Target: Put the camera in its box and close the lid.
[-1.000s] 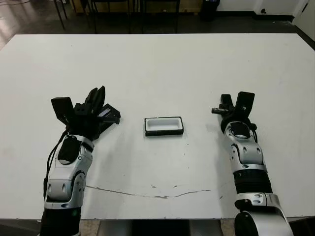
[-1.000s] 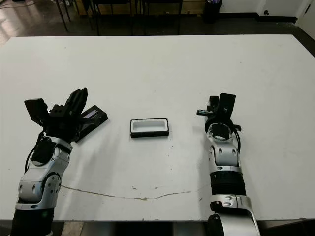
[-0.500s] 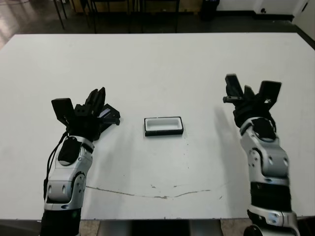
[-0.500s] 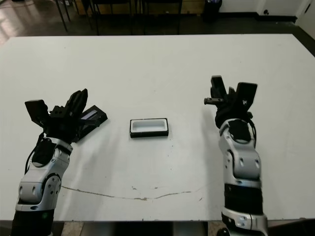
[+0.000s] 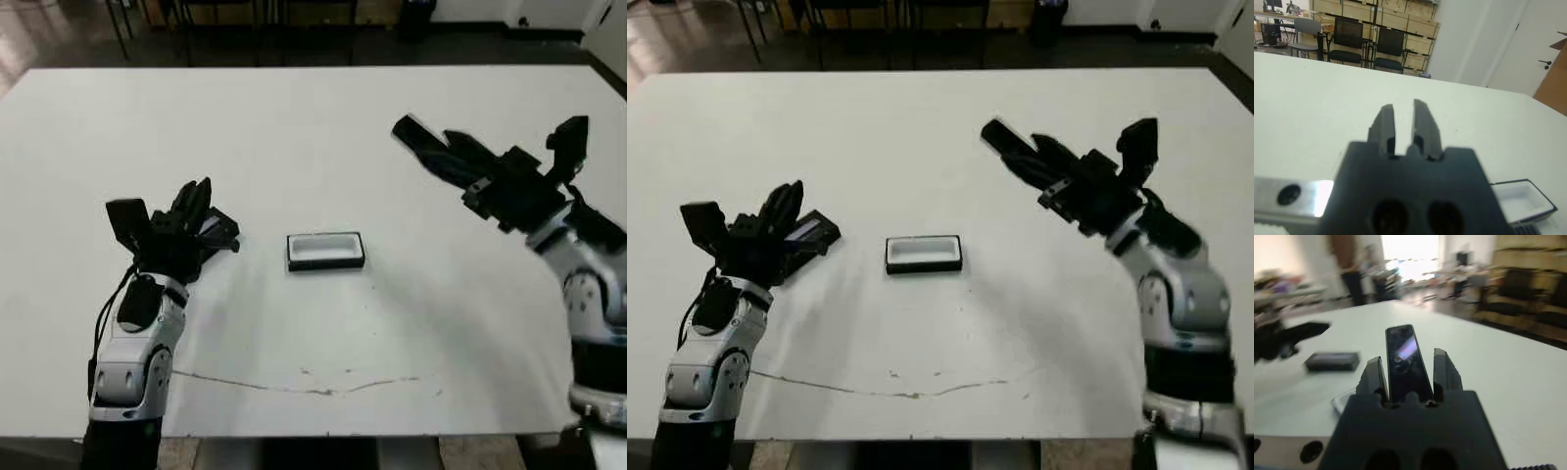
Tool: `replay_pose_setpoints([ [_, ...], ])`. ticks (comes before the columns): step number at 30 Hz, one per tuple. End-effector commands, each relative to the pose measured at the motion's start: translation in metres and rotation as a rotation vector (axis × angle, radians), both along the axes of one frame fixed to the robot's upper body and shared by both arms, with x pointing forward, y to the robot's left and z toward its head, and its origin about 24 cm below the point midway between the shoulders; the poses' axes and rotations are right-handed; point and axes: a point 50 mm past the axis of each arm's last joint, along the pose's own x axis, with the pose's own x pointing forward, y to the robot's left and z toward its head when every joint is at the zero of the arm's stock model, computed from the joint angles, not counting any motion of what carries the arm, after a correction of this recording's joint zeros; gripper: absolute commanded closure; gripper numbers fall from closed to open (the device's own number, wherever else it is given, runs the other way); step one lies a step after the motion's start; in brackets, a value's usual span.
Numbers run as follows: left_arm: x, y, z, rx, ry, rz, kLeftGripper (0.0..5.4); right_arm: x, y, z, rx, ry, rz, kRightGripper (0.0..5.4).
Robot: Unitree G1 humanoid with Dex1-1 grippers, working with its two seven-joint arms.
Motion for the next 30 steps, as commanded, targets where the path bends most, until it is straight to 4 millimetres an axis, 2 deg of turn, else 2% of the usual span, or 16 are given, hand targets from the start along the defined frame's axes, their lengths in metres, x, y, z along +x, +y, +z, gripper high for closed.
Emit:
replay_pose_setpoints([
  [1,-0.003,0.003,-0.006,0.007,0.038,0.016,5.4,0.008,0.003,-0.004,-0.105,0.028,0.119,5.07],
  [7,-0.003,0.003,-0.007,-0.003,0.039,0.016,5.4,0.02,0.015,-0.01,-0.277,0.163,0.3,5.07],
  [13,-0.003,0.003,-0.007,0.001,0.043,0.016,5.4,0.023,0.035,-0.013,-0.468,0.171,0.419,5.07],
  [21,-0.003,0.002,-0.007,0.001,0.045,0.018,5.4,0.021,0.054,-0.02,-0.477,0.181,0.507,5.07],
  [30,-0.004,0.003,-0.007,0.012,0.047,0.021,5.4,0.023,0.062,-0.031,-0.536,0.191,0.502,5.07],
])
